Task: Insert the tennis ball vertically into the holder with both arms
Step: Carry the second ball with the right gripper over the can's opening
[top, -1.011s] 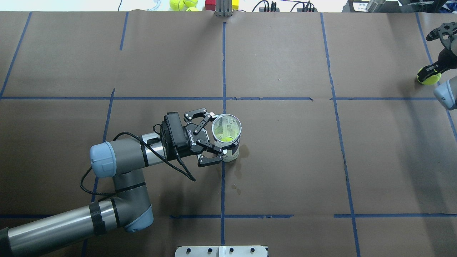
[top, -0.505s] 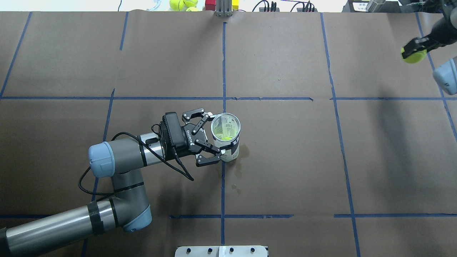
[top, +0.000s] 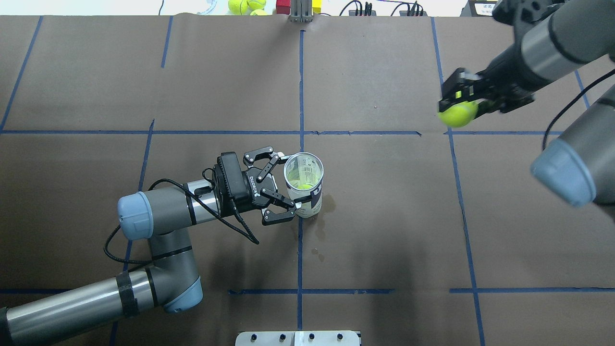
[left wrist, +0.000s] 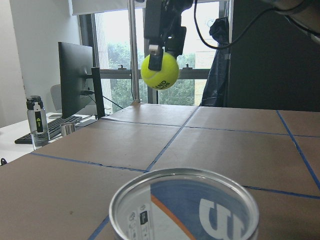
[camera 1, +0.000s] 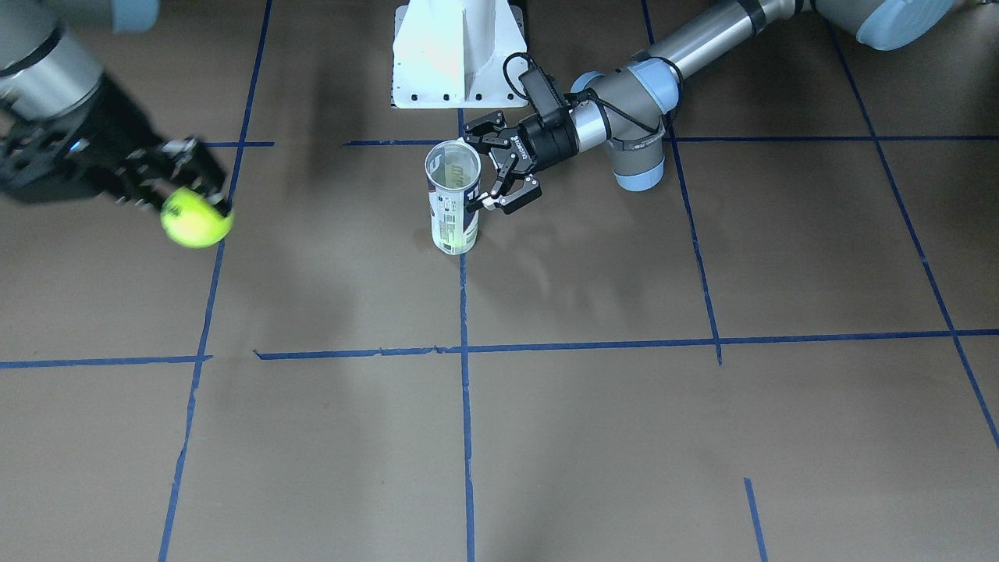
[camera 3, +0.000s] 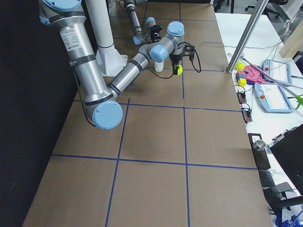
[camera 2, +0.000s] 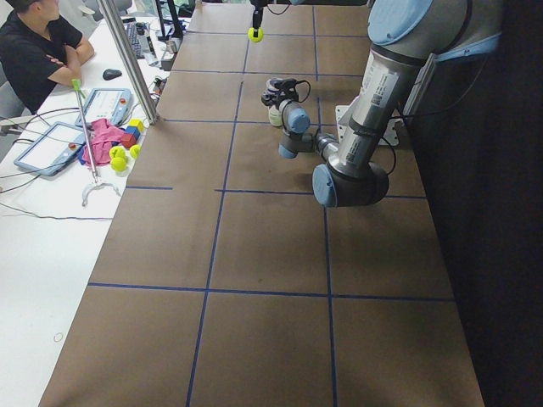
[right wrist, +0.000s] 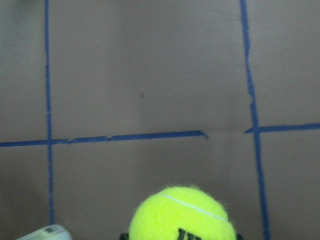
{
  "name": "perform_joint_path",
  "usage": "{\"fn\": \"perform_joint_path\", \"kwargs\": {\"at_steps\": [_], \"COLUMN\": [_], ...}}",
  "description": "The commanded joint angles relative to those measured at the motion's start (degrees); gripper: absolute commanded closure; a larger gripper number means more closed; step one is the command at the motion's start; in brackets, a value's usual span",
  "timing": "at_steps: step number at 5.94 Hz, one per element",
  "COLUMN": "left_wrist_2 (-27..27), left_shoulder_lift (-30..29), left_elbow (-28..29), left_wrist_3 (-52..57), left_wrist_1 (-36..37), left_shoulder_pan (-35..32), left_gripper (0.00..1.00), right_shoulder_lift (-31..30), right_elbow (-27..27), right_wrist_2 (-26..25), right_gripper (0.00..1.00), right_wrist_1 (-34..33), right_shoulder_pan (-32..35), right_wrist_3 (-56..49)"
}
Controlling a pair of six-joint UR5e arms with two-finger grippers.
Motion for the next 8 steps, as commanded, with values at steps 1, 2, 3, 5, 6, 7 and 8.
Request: {"fn": "perform_joint_path", "kwargs": {"at_steps": [1,2,3,5,6,7,8], "left_wrist_2": [0.00,0.00,0.00,0.18,0.44,0.44,0.53], "left_shoulder_lift": [0.04,0.04,0.04,0.04,0.04,0.04,-0.05], "left_elbow": [-0.14,-0.14,-0.14,-0.14,-0.14,-0.14,-0.23], "left_wrist_3": [-0.01,-0.01,-0.01,-0.01,-0.01,-0.01,-0.09], "left_wrist_1": [0.00,0.00,0.00,-0.09,-0.09,-0.09,-0.09], "left_shoulder_pan": [0.01,0.01,0.01,0.01,0.01,0.01,0.10], "left_gripper": [0.05,0.05,0.05,0.05,0.05,0.05,0.05], "right_shoulder_lift": [9.32,12.58,15.57,17.79,19.11,19.21,19.21], "right_elbow": [1.97,0.31,-2.14,-5.06,-6.63,-7.17,-7.26], "right_wrist_2": [-7.65,-11.00,-15.21,-16.82,-17.88,-18.06,-17.98], "right_gripper": [1.00,1.00,1.00,0.99,0.97,0.75,0.32], "right_wrist_1": [-1.01,-1.01,-1.01,-0.92,-0.92,-1.01,-1.01], "right_shoulder_pan": [-10.79,-13.70,-16.78,-18.65,-19.44,-20.23,-20.41], "right_wrist_3": [15.57,18.05,19.47,20.10,20.10,20.10,20.10]}}
